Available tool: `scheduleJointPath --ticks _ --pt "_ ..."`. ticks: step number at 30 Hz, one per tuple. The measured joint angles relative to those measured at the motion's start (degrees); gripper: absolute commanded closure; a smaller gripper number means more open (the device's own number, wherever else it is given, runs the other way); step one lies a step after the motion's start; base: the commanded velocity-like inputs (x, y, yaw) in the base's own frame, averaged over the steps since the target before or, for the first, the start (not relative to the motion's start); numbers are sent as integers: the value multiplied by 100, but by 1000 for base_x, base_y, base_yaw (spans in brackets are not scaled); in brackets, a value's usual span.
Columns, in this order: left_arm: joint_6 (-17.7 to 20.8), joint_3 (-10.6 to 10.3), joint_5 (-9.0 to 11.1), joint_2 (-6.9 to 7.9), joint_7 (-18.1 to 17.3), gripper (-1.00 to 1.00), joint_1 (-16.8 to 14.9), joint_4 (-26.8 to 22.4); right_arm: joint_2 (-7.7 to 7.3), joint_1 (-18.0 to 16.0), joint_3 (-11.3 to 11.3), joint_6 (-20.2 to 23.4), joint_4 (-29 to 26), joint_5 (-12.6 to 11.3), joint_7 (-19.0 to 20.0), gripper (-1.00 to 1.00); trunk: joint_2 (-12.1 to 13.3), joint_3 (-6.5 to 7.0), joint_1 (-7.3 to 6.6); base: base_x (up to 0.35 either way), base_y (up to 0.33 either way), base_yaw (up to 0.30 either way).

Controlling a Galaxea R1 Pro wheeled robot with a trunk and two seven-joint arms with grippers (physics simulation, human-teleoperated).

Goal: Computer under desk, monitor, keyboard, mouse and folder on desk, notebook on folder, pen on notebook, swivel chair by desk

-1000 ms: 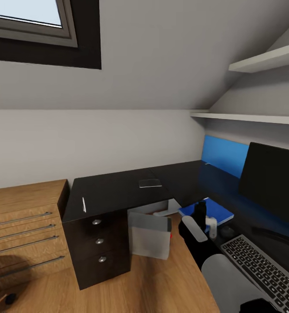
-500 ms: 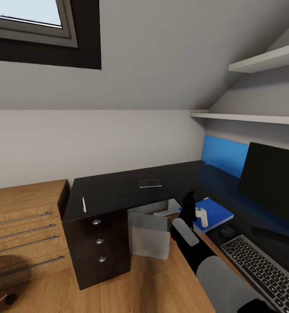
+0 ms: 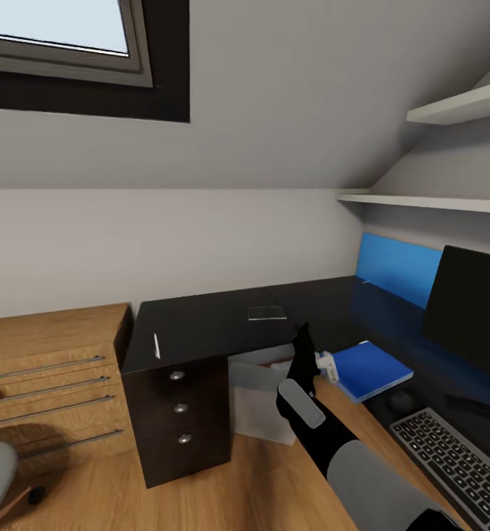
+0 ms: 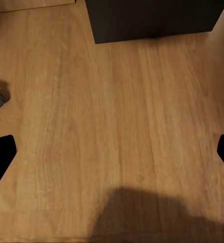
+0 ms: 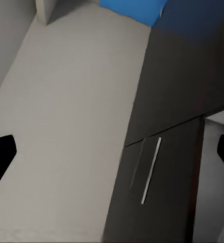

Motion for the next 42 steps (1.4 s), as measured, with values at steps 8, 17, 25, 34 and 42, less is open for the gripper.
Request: scheduleJointPath --ticks 8,17,25,34,42 --pt "0 -4 8 7 -8 -100 0 79 -18 -1 465 89 13 13 -58 -100 0 35 0 0 0 246" --pt "0 -4 7 5 -11 -100 0 86 -63 -2 486 983 -10 159 -454 -100 0 52 0 0 0 276" --pt "-22 -8 -3 -4 -23 -100 0 75 -97 -3 484 1901 -198 805 -1164 -100 0 55 0 0 0 287" --pt "-54 -20 -5 -14 -53 -100 0 37 -431 11 510 2966 -1044 1226 -1984 -100 0 55 0 0 0 289" --pt "914 2 24 -173 -272 -100 10 -1972 -1096 46 477 4149 -1764 1317 -2163 -100 0 56 0 0 0 127"
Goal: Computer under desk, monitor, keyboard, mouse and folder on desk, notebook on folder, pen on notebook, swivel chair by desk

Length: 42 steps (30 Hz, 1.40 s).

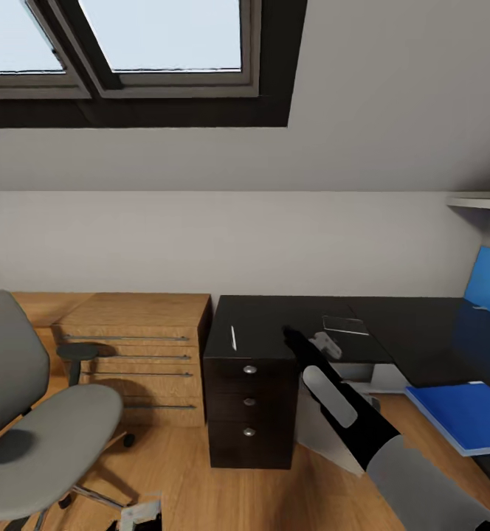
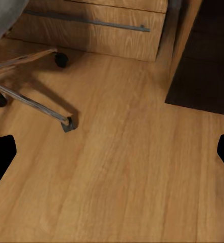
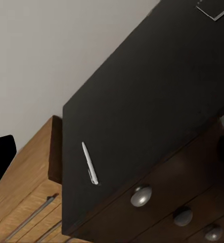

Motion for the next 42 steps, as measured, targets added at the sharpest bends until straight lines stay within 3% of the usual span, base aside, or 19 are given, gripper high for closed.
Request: scheduleJointPath --ticks 1,2,3,7,11,12,15,18,19,21,24,27,31,33,37,38,39,42 --pt "308 4 3 -39 -26 -100 3 -364 -36 1 -1 20 -16 -2 -1 -100 0 0 0 0 0 24" --pt "979 11 9 -114 -83 -100 20 -1084 -89 3 -7 41 -39 -3 1 -100 0 0 0 0 0 20" --pt "1383 12 10 -149 -118 -100 40 -1566 -109 4 -14 55 -49 -5 -2 -100 0 0 0 0 0 16" --pt "2956 3 22 -227 -321 -100 157 -2998 -152 5 -135 88 -76 -54 -20 -100 0 0 0 0 0 9" --pt "4089 -11 121 -255 -764 -100 224 -4210 -176 3 -431 205 -90 -114 -102 -100 0 0 0 0 0 3" --pt "4210 -14 153 -259 -859 -100 230 -4433 -182 2 -474 271 -92 -118 -162 -100 0 0 0 0 0 2" --pt "4433 -26 240 -271 -1068 -100 246 -4940 -242 -7 -560 653 -100 -129 -486 -100 0 0 0 0 0 1" --pt "4572 -115 323 -288 -1193 -100 256 -5273 -408 -36 -618 1649 -116 -112 -1077 -100 0 0 0 0 0 0" --pt "4606 -260 351 -298 -1222 -100 258 -5353 -494 -55 -634 2213 -174 -98 -1264 -100 0 0 0 0 0 0" --pt "4634 -540 377 -305 -1240 -100 260 -5425 -586 -73 -648 2858 -323 -79 -1444 -100 0 0 0 0 0 0" --pt "4646 -761 394 -311 -1245 -100 261 -5470 -647 -84 -654 3203 -452 30 -1600 -100 0 0 0 0 0 0" --pt "4648 -836 400 -310 -1246 -100 261 -5485 -678 -86 -647 3187 -496 269 -1678 -100 0 0 0 0 0 0" --pt "4644 -886 403 -307 -1247 -100 262 -5474 -789 -74 -627 3016 -542 845 -1759 -100 0 0 0 6 0 0" --pt "4634 -897 396 -298 -1248 -100 262 -5350 -877 -25 -522 2953 -678 1453 -1780 -100 0 0 -1 108 0 0" --pt "4618 -901 393 -281 -1248 -100 262 -5179 -913 96 -387 2928 -786 2171 -1782 -100 0 0 -2 213 0 0" --pt "4576 -904 393 -273 -1246 -100 262 -5127 -922 192 -341 2913 -828 2574 -1781 -100 0 -1 -3 265 0 0" --pt "4538 -907 393 -270 -1244 -100 262 -5109 -929 238 -326 2907 -859 2748 -1780 -100 0 0 -3 236 0 0" --pt "4480 -907 392 -267 -1239 -100 262 -5091 -934 292 -307 2894 -915 2922 -1778 -100 0 0 -2 140 0 0"
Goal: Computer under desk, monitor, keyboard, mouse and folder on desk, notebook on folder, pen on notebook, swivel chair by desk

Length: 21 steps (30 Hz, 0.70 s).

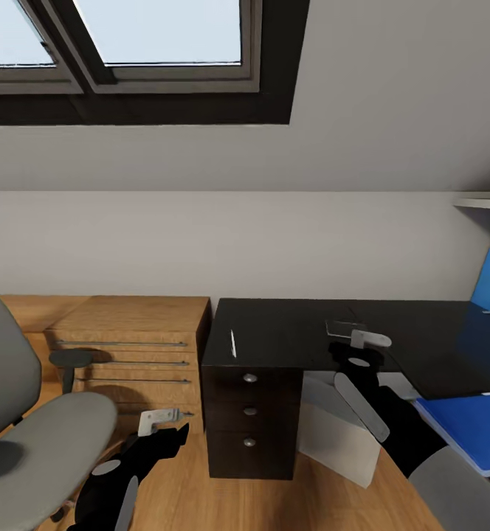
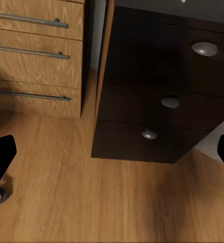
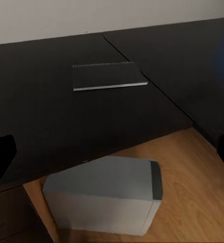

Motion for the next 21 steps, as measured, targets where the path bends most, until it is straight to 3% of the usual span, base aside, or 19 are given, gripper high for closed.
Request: scheduleJointPath --ticks 9,21 --pt "-31 14 0 2 0 -100 0 -123 10 46 29 -17 -162 124 -5 -100 0 0 0 69 0 0" --pt "-30 13 -8 2 -1 -100 0 -127 -4 48 13 -2 -163 146 -7 -100 0 0 -2 239 0 0"
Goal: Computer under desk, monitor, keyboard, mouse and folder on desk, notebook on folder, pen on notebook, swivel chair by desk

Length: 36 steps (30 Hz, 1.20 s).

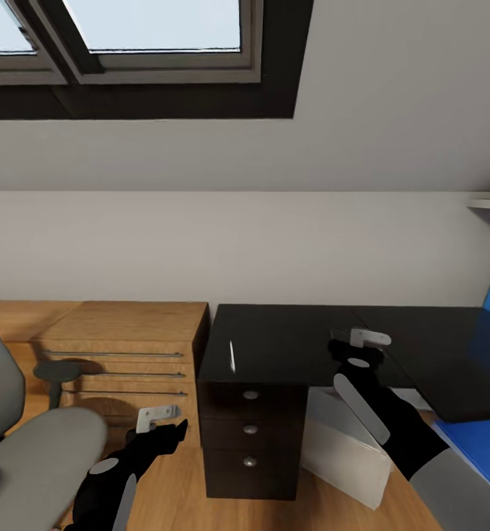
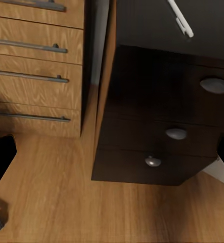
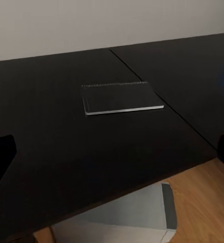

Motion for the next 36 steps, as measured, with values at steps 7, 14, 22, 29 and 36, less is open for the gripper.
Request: scheduleJointPath --ticks 7,14,22,29,36 --pt "4 141 0 0 -3 -100 0 -7 -17 0 -17 -9 9 11 -4 -100 0 0 1 248 0 0" --pt "-3 1201 265 8 -21 -100 1 -245 -295 0 -22 -20 89 -5 51 -100 0 0 2 47 0 0" --pt "-15 1525 504 31 -35 -100 2 -272 -473 -1 -293 -13 401 18 806 -100 0 0 3 59 0 0" --pt "-22 1714 531 41 -36 -100 2 -274 -703 -7 -796 -9 656 24 1378 -100 1 0 3 6 0 0" --pt "-39 1746 548 49 -37 -100 2 -274 -855 -210 -1116 -256 1571 514 2059 -100 0 0 2 59 0 0"
